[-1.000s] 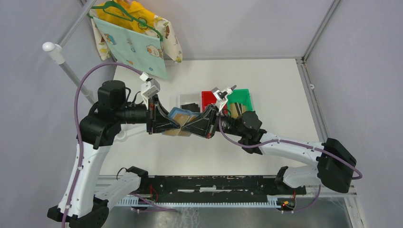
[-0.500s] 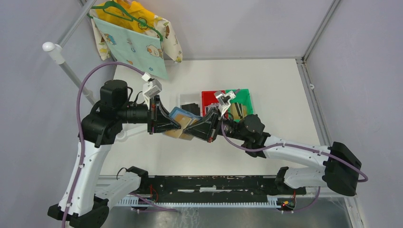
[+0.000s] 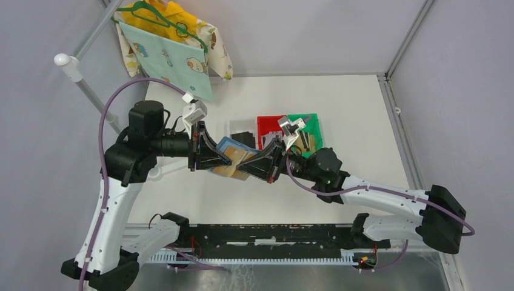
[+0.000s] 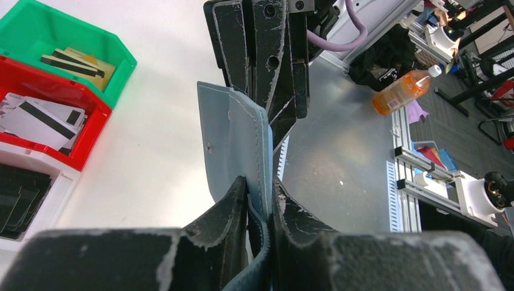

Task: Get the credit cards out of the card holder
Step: Remove the credit card from the card holder.

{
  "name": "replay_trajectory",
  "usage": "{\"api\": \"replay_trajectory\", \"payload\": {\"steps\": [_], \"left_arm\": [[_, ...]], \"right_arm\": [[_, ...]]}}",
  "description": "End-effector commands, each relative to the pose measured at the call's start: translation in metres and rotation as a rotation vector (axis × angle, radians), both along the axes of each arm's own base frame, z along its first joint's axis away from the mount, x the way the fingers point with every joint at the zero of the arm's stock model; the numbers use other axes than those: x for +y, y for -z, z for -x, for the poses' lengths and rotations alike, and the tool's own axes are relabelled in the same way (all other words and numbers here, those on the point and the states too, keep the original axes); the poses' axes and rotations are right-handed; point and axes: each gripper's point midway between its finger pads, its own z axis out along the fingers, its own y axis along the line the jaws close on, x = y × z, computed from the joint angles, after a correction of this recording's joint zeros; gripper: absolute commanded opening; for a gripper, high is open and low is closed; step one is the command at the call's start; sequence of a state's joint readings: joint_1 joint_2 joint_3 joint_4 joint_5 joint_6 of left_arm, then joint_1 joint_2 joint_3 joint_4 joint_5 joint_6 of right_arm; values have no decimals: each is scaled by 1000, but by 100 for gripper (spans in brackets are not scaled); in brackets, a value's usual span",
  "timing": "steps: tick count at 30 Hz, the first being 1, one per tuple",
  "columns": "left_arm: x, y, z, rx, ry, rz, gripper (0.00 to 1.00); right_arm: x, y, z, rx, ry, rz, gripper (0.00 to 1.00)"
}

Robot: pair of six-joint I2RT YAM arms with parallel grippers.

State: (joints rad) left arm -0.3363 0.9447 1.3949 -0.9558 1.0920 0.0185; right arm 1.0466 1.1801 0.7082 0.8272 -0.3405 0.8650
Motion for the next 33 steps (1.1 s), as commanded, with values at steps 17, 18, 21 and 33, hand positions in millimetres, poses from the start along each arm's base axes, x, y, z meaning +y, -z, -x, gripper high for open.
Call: {"api": "replay_trajectory", "payload": {"steps": [17,18,21,33], "left_arm": [[-3,-32,28,-6,106,86,2],[-2,-32,28,-8,105,86,2],[-2,-34,29,-16,103,87,2],[-2,-46,25,-47,79,94,9]], "right_arm": [[8,-36,-5,30,-32,-153,36],[8,-35,-5,33,-34,-153,31],[5,-31,-4,34,-28,-148,14],[-18,0,-5,48,39,-104,0]]}}
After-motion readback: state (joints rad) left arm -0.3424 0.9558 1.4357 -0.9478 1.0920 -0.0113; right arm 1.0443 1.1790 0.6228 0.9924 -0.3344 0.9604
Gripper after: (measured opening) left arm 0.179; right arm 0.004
